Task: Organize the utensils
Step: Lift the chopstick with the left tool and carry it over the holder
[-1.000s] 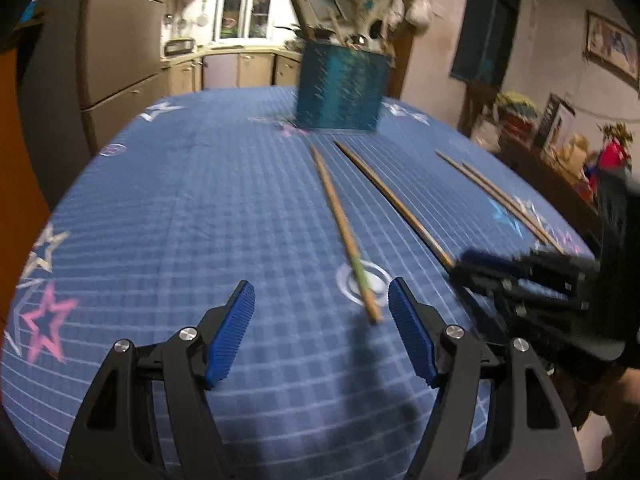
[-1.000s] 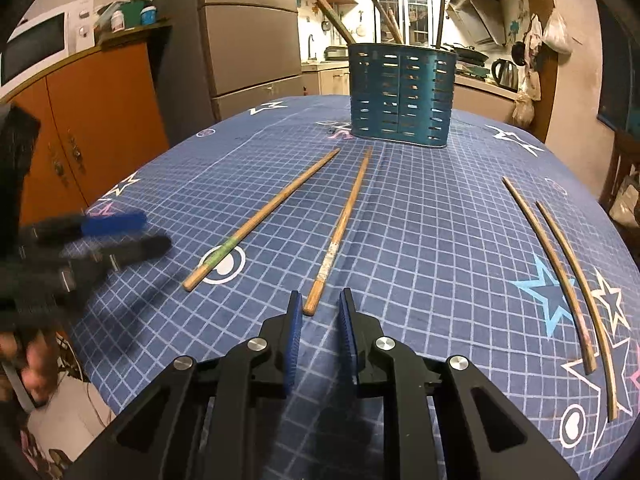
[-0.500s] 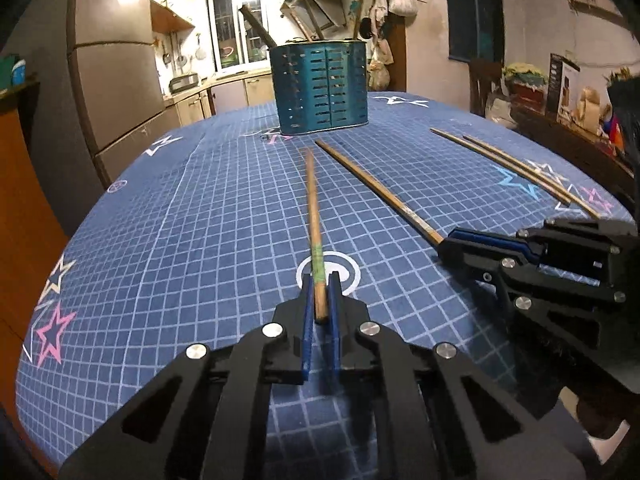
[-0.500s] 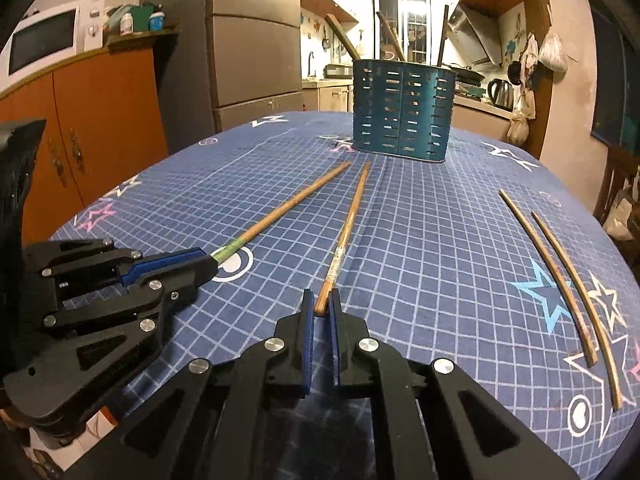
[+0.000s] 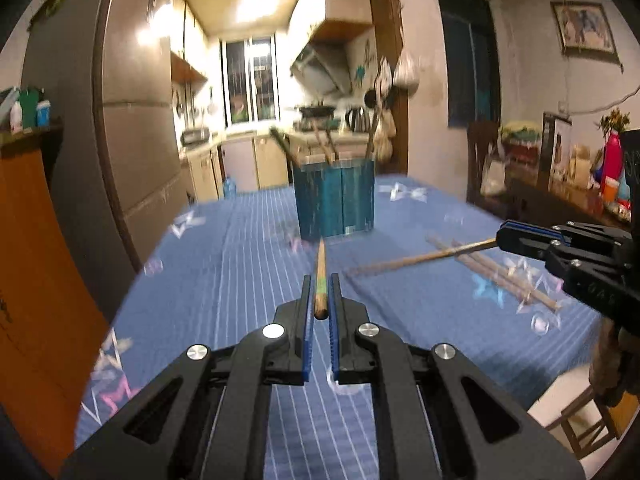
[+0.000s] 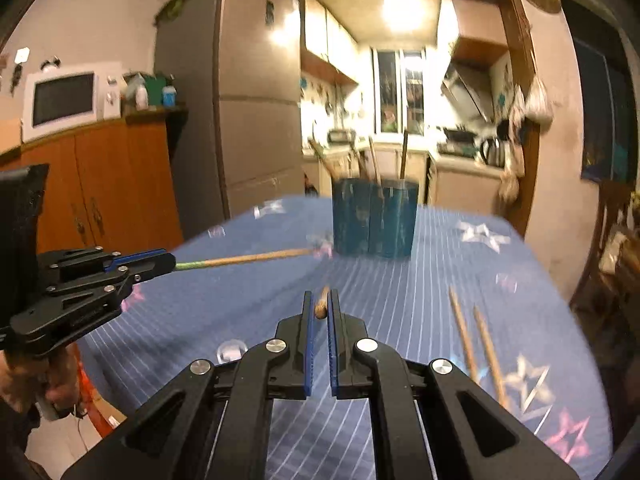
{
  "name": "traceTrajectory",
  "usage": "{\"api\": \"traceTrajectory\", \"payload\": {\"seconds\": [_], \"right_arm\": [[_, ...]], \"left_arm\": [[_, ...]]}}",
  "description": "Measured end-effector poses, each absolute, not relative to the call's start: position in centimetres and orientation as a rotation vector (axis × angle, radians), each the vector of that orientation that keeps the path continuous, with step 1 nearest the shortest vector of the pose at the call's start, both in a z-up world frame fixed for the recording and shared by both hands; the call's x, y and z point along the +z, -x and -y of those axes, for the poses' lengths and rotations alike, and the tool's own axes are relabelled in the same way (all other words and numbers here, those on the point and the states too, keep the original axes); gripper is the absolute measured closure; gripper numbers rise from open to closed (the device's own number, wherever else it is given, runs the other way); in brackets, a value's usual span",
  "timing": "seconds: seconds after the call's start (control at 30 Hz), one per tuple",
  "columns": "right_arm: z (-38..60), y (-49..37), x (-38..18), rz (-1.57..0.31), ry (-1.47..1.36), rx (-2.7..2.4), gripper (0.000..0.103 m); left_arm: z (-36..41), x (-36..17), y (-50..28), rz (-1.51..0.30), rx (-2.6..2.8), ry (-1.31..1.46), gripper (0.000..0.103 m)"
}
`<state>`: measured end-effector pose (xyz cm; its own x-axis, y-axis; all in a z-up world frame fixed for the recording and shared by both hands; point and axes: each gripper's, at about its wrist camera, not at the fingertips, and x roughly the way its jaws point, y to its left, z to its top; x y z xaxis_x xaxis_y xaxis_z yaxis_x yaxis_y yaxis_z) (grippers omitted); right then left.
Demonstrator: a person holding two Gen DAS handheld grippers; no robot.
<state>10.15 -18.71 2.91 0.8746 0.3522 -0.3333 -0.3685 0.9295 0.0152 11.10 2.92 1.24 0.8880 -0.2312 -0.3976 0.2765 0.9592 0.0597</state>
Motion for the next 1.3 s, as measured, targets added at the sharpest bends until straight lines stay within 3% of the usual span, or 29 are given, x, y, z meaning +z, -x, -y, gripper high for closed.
{"api": "traceTrajectory", "payload": {"seconds": [0.43, 0.97, 1.3], "right_arm": [[22.2, -16.2, 10.8, -0.314, 0.030, 0.429, 0.096], [22.8, -20.3, 17.3, -0.271, 0.062, 0.424, 0.096], [24.0, -24.5, 23.7, -0.227, 0.053, 0.404, 0.096]], "left_arm": [[-2.4, 9.3, -16.0, -0.361, -0.304, -0.066, 0.098], [0.3, 13.1, -19.9, -0.366, -0.319, -0.093, 0.098], [0.5, 20.7, -23.7, -0.288, -0.308, -0.039, 0.098]]}}
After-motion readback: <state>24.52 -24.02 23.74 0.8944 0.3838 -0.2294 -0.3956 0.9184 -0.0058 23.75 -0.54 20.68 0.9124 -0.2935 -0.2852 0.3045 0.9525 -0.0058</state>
